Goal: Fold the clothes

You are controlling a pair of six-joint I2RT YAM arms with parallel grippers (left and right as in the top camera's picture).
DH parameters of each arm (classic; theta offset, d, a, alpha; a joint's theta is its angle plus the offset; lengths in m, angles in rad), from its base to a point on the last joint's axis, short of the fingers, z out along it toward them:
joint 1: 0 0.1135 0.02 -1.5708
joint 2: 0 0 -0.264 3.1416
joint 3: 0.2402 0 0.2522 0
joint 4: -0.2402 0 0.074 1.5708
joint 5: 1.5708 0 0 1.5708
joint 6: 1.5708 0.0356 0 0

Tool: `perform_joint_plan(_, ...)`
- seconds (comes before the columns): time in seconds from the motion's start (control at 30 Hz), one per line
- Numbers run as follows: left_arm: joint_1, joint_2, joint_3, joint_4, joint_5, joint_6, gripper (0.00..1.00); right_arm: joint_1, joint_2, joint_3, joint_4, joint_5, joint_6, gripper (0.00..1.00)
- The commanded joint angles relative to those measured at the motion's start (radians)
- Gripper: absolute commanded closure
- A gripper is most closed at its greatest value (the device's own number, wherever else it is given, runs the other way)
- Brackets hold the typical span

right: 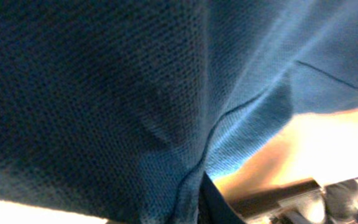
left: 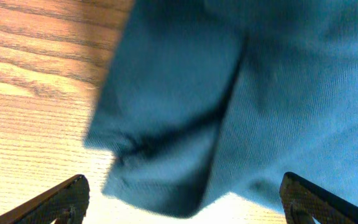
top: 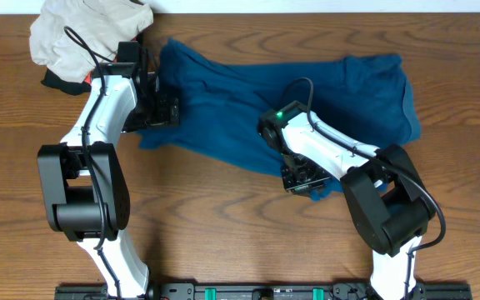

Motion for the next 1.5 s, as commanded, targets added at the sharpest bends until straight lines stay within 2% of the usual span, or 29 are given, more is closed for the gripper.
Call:
perform_joint_plan(0.0,0.000,0.007,-0.004,-0.006,-0.019,0.016,0.03,-0.013,-0.072,0.028,-0.074,0.055,0.029,0.88)
perform_joint_plan(0.07,0.000,0.007,-0.004,-0.011,-0.019,0.016,0.02,-0.023,-0.106,0.037,-0.131,0.054,0.029,0.98)
perform_joint_plan(0.1,0.000,0.007,-0.004,-0.013,-0.019,0.016,0.02,-0.030,-0.126,0.040,-0.158,0.054,0.029,0.99)
perform_joint_plan(0.37,0.000,0.007,-0.004,-0.025,-0.005,-0.018,0.02,-0.112,-0.271,0.040,-0.323,0.060,0.028,0.99)
perform_joint_plan(0.43,0.000,0.007,-0.004,-0.034,0.018,-0.018,0.02,-0.133,-0.294,0.040,-0.323,0.052,-0.013,0.99)
perform_joint_plan(0.5,0.000,0.007,-0.004,-0.040,0.031,-0.018,0.02,-0.145,-0.303,0.040,-0.323,0.050,-0.036,0.93)
perform_joint_plan(0.57,-0.001,0.007,-0.004,-0.041,0.037,-0.018,0.02,-0.148,-0.304,0.040,-0.323,0.037,-0.045,0.77)
perform_joint_plan(0.6,0.000,0.007,-0.004,-0.040,0.051,-0.018,0.02,-0.147,-0.303,0.040,-0.323,0.029,-0.055,0.61)
perform_joint_plan(0.63,0.000,0.007,-0.004,-0.039,0.076,-0.017,0.02,-0.146,-0.303,0.039,-0.323,0.018,-0.072,0.33)
perform_joint_plan(0.67,0.000,0.007,-0.004,-0.036,0.100,-0.017,0.02,-0.144,-0.303,0.039,-0.323,0.015,-0.083,0.13)
perform_joint_plan(0.7,-0.001,0.007,-0.004,-0.032,0.122,-0.017,0.02,-0.143,-0.303,0.039,-0.323,0.016,-0.085,0.01)
perform_joint_plan(0.83,-0.004,0.007,-0.004,0.014,0.204,-0.017,0.02,-0.148,-0.303,0.039,-0.282,0.016,-0.083,0.01)
perform_joint_plan(1.0,-0.010,0.007,-0.004,0.070,0.214,-0.018,0.02,-0.167,-0.303,0.039,-0.159,0.027,-0.064,0.01)
perform_joint_plan(1.33,-0.023,0.028,-0.004,0.184,0.214,-0.100,0.02,-0.323,-0.303,0.040,0.229,-0.019,-0.065,0.01)
perform_joint_plan(1.47,-0.030,0.030,-0.004,0.219,0.214,-0.114,0.02,-0.417,-0.303,0.039,0.373,-0.106,-0.141,0.01)
